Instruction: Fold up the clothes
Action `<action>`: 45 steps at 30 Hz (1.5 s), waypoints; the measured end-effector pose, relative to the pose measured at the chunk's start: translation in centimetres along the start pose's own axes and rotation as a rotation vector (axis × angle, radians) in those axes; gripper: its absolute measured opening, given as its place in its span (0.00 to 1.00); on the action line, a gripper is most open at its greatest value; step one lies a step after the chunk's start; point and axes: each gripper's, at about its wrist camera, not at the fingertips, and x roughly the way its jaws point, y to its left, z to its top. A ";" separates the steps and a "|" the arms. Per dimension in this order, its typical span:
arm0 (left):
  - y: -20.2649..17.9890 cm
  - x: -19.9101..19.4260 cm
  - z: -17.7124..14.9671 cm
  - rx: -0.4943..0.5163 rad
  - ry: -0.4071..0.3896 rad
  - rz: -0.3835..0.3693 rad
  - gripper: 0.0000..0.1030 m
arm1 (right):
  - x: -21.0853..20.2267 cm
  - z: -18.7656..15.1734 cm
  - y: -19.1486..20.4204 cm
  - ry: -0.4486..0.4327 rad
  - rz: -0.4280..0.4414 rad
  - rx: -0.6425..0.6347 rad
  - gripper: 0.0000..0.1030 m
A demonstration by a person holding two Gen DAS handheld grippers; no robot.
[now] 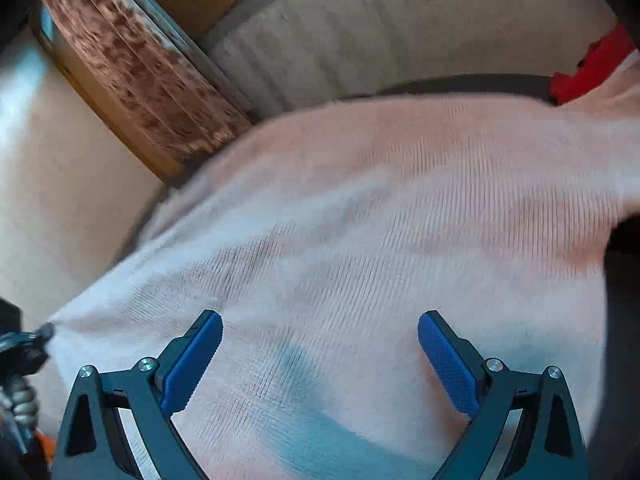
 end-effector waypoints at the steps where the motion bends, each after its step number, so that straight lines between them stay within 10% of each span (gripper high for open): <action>1: 0.0 -0.1 -0.1 0.004 0.054 -0.016 0.05 | -0.6 -0.4 0.2 -0.021 0.014 0.008 0.96; 5: 1.2 0.4 0.0 0.005 0.125 0.161 0.06 | -0.5 -2.6 -0.8 -0.031 -0.021 0.061 0.99; 13: 0.3 1.2 -0.1 0.060 -0.025 0.175 0.14 | -0.9 -5.5 0.6 -0.080 -0.058 -0.048 1.00; 21: -0.2 15.4 -3.8 0.200 0.274 0.334 0.13 | -0.5 -7.3 3.0 0.041 -0.217 -0.294 1.00; 27: -0.7 14.1 -4.1 0.210 0.285 0.291 0.13 | -1.1 -8.7 3.1 0.092 -0.229 -0.323 1.00; 40: -9.1 21.7 13.2 0.493 -0.032 0.264 0.14 | -4.3 -1.3 0.6 -0.045 -0.069 -0.002 1.00; 45: -13.4 29.4 18.0 0.585 0.105 0.154 0.15 | -1.2 -0.6 0.4 -0.028 -0.086 -0.014 1.00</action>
